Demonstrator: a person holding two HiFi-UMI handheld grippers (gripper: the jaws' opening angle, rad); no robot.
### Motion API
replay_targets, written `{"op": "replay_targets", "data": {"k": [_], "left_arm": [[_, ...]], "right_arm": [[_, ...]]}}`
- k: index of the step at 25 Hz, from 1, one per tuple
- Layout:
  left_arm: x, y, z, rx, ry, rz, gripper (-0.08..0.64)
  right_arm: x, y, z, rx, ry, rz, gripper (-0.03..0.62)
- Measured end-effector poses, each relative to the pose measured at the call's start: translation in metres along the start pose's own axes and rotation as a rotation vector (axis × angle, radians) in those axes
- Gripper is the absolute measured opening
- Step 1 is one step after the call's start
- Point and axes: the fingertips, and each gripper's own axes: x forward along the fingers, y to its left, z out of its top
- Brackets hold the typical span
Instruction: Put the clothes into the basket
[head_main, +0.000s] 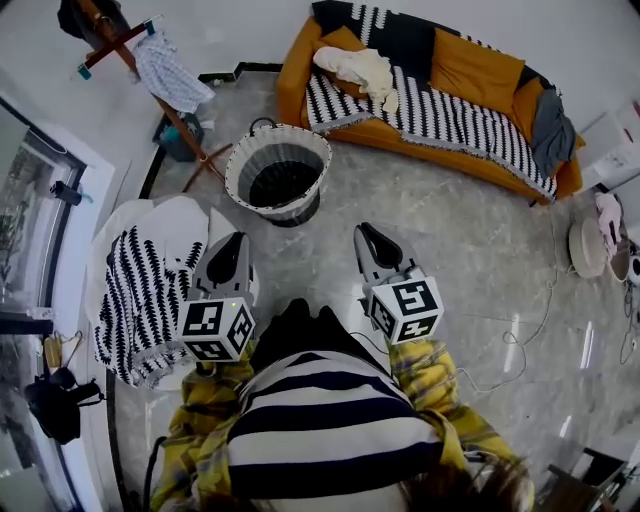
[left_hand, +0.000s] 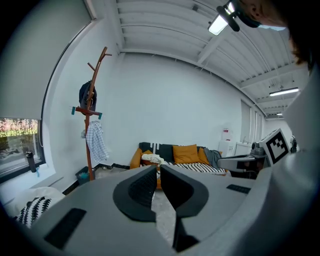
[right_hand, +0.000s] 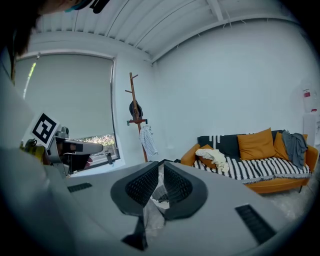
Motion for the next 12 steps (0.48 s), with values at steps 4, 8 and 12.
{"op": "replay_targets", "data": {"k": [4, 8, 12], "left_arm": [[0.001, 0.016, -0.001, -0.014, 0.004, 0.038, 0.035], [0.01, 0.033, -0.002, -0.039, 0.004, 0.064, 0.035], [0.034, 0.058, 0.007, -0.06, -0.017, 0.077, 0.035]], "right_arm": [[0.015, 0.006, 0.001, 0.0, 0.012, 0.028, 0.029], [0.034, 0.01, 0.0, -0.008, 0.036, 0.055, 0.029], [0.068, 0.014, 0.009, -0.031, 0.047, 0.082, 0.029]]}}
